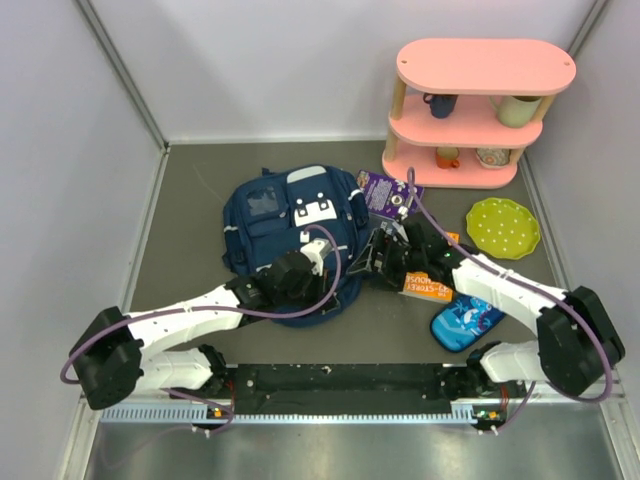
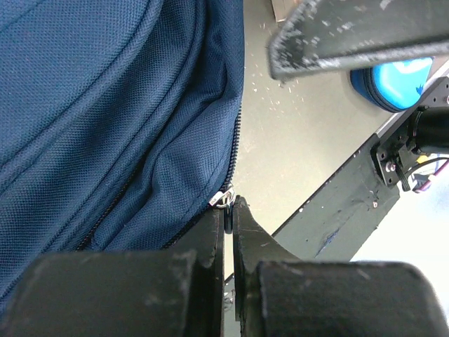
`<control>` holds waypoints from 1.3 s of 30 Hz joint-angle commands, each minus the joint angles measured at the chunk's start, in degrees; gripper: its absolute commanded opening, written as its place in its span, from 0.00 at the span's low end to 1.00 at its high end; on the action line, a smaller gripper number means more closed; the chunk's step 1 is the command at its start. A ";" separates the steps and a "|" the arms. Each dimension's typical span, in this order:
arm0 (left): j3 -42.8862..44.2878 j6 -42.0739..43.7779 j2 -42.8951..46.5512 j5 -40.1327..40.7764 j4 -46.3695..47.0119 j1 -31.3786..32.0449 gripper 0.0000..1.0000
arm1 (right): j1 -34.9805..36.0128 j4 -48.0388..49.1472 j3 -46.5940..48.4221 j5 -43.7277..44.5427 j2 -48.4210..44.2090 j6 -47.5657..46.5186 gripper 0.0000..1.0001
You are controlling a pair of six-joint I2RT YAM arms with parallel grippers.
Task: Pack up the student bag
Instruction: Unzip the student bag at the center of the board.
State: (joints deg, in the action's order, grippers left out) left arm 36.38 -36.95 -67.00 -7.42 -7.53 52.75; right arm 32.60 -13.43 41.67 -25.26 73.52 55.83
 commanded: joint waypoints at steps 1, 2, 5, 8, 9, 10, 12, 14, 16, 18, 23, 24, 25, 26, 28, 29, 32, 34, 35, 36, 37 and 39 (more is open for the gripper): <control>2.56 1.62 0.12 -2.95 6.83 0.69 0.00 | 0.80 8.42 3.24 -1.38 3.12 4.55 0.78; 2.03 1.62 0.29 -3.04 6.91 0.69 0.00 | 0.97 8.51 3.85 -1.03 3.73 4.72 0.78; 1.59 1.44 0.73 -3.04 7.09 0.69 0.00 | 1.85 8.77 5.09 0.47 4.44 4.64 0.77; 1.32 1.62 1.08 -3.12 7.09 0.69 0.00 | 1.94 8.69 5.96 -0.58 7.25 4.37 0.68; 1.41 1.79 1.08 -3.39 7.09 0.69 0.00 | 2.03 8.77 6.23 -0.85 8.65 4.37 0.64; 1.50 1.88 1.00 -3.56 7.09 0.69 0.00 | 2.20 8.77 6.40 -1.20 9.18 4.46 0.60; 1.50 2.06 0.65 -3.83 7.09 0.69 0.00 | 2.82 8.86 6.84 -1.11 10.50 4.11 0.37; 1.41 1.88 0.91 -3.48 7.09 0.77 0.00 | 2.82 8.34 7.11 -0.24 10.60 3.85 0.13; 0.89 2.06 1.70 -2.26 7.09 0.77 0.00 | 2.73 6.85 7.81 2.30 10.25 2.97 0.00; 0.71 2.32 2.75 -0.94 5.60 0.77 0.00 | 2.21 4.56 9.47 3.80 10.24 0.78 0.00; -2.62 1.71 7.04 4.16 0.33 0.77 0.00 | -4.72 2.36 12.82 3.03 13.04 -3.36 0.00; -3.33 0.83 8.11 5.13 -1.07 0.77 0.00 | -6.65 2.44 13.78 2.06 13.75 -4.58 0.00; -4.20 0.22 9.16 6.01 -1.78 0.77 0.00 | -9.37 2.44 14.57 -0.12 14.54 -5.38 0.00; -7.69 -0.92 14.22 9.06 -3.27 0.77 0.00 | -11.83 2.27 17.02 -1.88 16.46 -7.30 0.00; -9.39 -1.98 16.89 10.23 -5.03 0.69 0.00 | -12.64 1.22 19.49 -1.73 17.36 -9.07 0.00; -10.62 -2.25 19.25 10.75 -5.73 0.69 0.00 | -12.91 0.87 20.11 -1.47 17.54 -9.60 0.00; -12.03 -4.79 23.39 15.05 -11.17 0.69 0.00 | -13.53 -0.72 22.57 0.03 17.98 -11.01 0.00; -12.56 -5.76 24.90 18.48 -14.42 0.69 0.00 | -13.97 -1.42 23.89 1.43 17.89 -11.80 0.00; -12.74 -5.94 26.03 19.19 -15.23 0.69 0.00 | -14.05 -1.51 24.24 1.35 17.98 -11.97 0.00; -12.74 -6.12 26.39 19.81 -15.58 0.69 0.00 | -14.14 -1.42 24.94 0.91 17.98 -11.98 0.00; -12.83 -5.94 26.66 19.90 -15.50 0.69 0.00 | -14.23 -1.42 25.30 -0.92 18.33 -12.24 0.00; -12.83 -4.98 26.22 18.77 -12.26 0.77 0.00 | -14.06 -0.55 24.96 -2.77 18.42 -11.37 0.00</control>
State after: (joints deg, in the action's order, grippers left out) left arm 24.82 -42.28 -41.54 8.43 -13.91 53.30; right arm 22.02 -20.73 62.02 -32.69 92.12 46.52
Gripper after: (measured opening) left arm 0.026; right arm 0.025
